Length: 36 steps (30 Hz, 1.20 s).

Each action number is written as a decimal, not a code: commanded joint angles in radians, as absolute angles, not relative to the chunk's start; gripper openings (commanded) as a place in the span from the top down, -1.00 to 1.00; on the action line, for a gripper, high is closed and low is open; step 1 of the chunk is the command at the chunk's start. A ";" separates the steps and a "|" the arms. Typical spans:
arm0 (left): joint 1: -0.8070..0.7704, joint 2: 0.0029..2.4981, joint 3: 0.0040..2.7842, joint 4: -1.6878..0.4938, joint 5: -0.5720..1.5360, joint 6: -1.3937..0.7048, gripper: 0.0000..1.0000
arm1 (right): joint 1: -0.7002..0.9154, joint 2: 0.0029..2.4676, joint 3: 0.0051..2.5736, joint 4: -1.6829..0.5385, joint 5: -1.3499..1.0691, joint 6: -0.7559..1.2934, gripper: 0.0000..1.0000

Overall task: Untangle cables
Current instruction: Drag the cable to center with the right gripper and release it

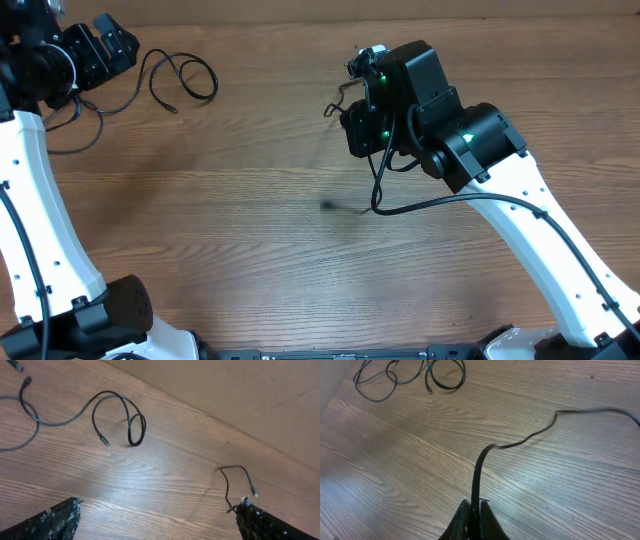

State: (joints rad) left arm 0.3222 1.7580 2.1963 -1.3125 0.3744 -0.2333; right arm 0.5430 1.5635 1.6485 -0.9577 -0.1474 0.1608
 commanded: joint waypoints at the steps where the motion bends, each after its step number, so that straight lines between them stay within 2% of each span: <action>1: 0.314 1.762 2.175 -1.313 0.393 -0.217 -0.99 | 0.538 1.544 1.679 -0.948 -0.218 0.167 0.92; 7: 0.313 1.762 2.168 -1.312 0.393 -0.217 -0.99 | 0.538 1.483 1.718 -0.948 -0.431 0.179 0.92; 12: 0.314 1.762 2.168 -1.312 0.393 -0.217 -0.99 | 0.538 1.415 1.763 -0.949 -0.470 0.239 0.93; 23: 0.313 1.762 2.168 -1.314 0.398 -0.246 -0.99 | 0.538 1.322 1.768 -0.945 -0.468 0.239 0.87; 29: 0.308 1.762 2.165 -1.370 0.591 -0.272 -0.99 | 0.538 1.339 1.768 -0.945 -0.395 0.236 0.82; 36: 0.231 1.762 2.120 -1.421 0.595 -0.089 -0.99 | 0.538 1.348 1.768 -0.950 -0.260 0.236 0.79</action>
State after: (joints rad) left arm 0.2714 1.7580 2.1502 -1.4185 0.5514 -0.1970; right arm 0.5430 1.3468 1.7508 -0.9516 -0.3431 0.2359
